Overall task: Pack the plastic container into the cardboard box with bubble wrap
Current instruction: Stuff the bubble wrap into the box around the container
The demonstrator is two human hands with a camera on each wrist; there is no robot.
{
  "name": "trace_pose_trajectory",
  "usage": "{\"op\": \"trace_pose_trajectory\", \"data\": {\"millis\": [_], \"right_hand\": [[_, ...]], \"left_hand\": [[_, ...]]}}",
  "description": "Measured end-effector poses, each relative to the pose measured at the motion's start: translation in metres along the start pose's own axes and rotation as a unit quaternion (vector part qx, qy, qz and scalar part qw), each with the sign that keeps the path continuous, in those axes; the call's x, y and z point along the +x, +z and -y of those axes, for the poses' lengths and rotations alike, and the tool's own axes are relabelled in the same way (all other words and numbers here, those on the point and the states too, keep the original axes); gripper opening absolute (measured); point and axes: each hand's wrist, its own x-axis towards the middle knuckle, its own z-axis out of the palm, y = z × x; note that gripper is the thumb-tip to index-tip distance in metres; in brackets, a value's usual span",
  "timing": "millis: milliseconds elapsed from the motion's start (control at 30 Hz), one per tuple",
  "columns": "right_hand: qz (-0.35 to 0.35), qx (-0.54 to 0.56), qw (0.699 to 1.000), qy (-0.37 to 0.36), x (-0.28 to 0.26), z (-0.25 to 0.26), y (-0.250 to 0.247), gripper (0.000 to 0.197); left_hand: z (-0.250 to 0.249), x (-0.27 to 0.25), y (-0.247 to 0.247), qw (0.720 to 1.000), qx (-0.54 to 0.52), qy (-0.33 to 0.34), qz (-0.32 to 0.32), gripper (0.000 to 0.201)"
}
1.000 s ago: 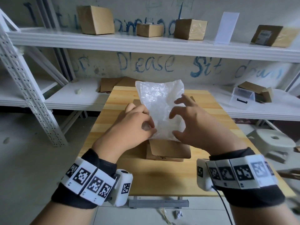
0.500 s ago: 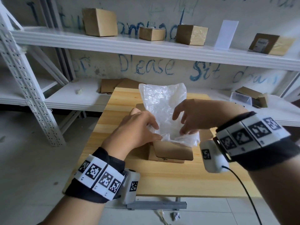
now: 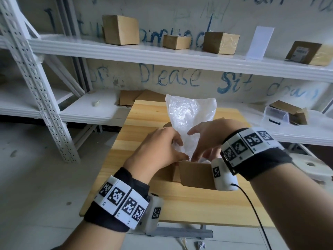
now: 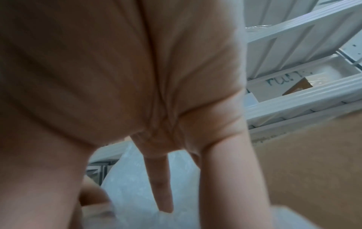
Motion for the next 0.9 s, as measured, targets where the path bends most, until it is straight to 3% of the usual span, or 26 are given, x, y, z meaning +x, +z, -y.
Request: {"op": "trace_pose_trajectory", "data": {"millis": [267, 467, 533, 600, 667, 700, 800, 900], "right_hand": [[-0.010, -0.086, 0.996, -0.004, 0.012, 0.003, 0.007, 0.107], [0.002, -0.044, 0.998, -0.036, 0.008, -0.005, 0.005, 0.101], [0.002, 0.031, 0.998, -0.063, 0.000, -0.016, 0.002, 0.088], [-0.035, 0.111, 0.987, -0.112, -0.008, -0.031, 0.002, 0.061], [-0.135, 0.045, 0.975, -0.168, -0.016, -0.046, 0.006, 0.027], [-0.188, -0.014, 0.965, -0.180, -0.019, -0.054, 0.010, 0.021], [-0.243, -0.101, 0.948, -0.179, -0.025, -0.071, 0.025, 0.027], [-0.205, -0.129, 0.952, -0.188, -0.018, -0.076, 0.039, 0.033]], "left_hand": [[0.003, 0.002, 0.000, 1.000, -0.013, 0.026, 0.003, 0.037], [0.000, -0.001, -0.007, 0.986, 0.081, 0.141, -0.023, 0.020], [0.002, 0.001, -0.004, 0.987, 0.099, 0.127, 0.017, 0.026], [0.004, 0.003, -0.001, 0.987, 0.099, 0.104, 0.073, 0.028], [0.004, 0.005, 0.000, 0.984, 0.108, 0.082, 0.115, 0.037], [0.003, 0.006, 0.001, 0.981, 0.126, 0.077, 0.123, 0.045], [-0.004, 0.008, 0.002, 0.975, 0.166, 0.059, 0.136, 0.042], [-0.011, 0.013, -0.003, 0.973, 0.156, 0.029, 0.170, 0.030]]}}
